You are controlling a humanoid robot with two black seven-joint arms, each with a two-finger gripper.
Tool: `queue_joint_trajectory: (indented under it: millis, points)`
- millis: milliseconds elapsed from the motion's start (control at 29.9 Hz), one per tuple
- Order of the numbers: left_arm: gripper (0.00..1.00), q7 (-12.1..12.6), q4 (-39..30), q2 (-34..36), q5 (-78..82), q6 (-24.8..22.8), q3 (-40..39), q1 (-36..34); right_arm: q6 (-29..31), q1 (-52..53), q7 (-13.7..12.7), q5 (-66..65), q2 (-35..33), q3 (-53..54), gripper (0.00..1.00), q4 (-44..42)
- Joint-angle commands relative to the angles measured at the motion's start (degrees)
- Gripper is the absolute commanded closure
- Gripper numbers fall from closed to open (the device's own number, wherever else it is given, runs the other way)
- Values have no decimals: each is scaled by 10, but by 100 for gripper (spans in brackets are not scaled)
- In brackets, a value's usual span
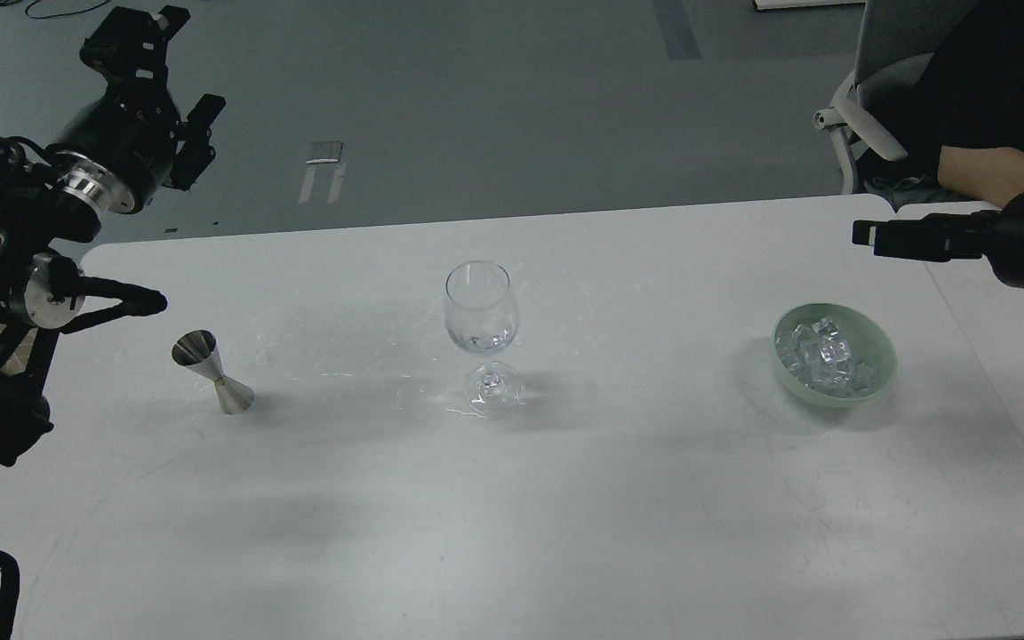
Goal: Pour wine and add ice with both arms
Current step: 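Reach the right gripper down into the bowl of ice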
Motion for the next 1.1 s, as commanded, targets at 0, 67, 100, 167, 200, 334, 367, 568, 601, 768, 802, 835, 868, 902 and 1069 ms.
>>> queue_joint_trajectory:
  millis: [0,67,100,167,200,334,367,568,601,768,802,835,868,902,1069]
  points:
    - [3,1,-3,0,-1,0,2,0,0,1,0,-15,3,-28,0,-2]
    - [3,3,-4,0,0,-1,2,0,0,1,0,-52,13,-49,0,-4]
    - [3,3,-4,0,0,-1,2,0,0,1,0,-60,15,-55,0,-4]
    - [3,3,-4,-1,0,-2,2,0,0,0,0,-71,19,-63,0,-4]
    - [3,4,-4,-3,0,-2,2,1,0,0,0,-74,25,-68,0,-4]
    - [3,4,-4,-8,0,-2,2,2,0,0,-1,-79,38,-80,0,-12]
    - [3,4,-4,-8,0,-2,3,3,0,0,-1,-80,41,-81,0,-16]
    - [3,4,-4,-17,0,-3,3,4,0,-1,-1,-96,75,-82,0,-55]
    - [3,4,-4,-17,0,-3,3,5,0,-1,-2,-96,79,-83,0,-63]
    - [3,4,-5,-17,0,-3,3,4,0,-4,-1,-108,99,-83,0,-88]
    - [3,4,-5,-17,0,-4,3,4,0,-7,-1,-112,107,-84,0,-96]
    - [3,4,-5,-17,0,-4,3,4,0,-7,-1,-113,112,-87,0,-98]
    - [3,4,-5,-17,0,-4,3,5,0,-6,-2,-114,115,-92,0,-101]
    - [3,4,-5,-17,0,-3,3,5,0,-6,-2,-114,121,-99,0,-102]
    - [3,4,-5,-17,0,-4,3,4,0,-7,-3,-115,134,-107,0,-112]
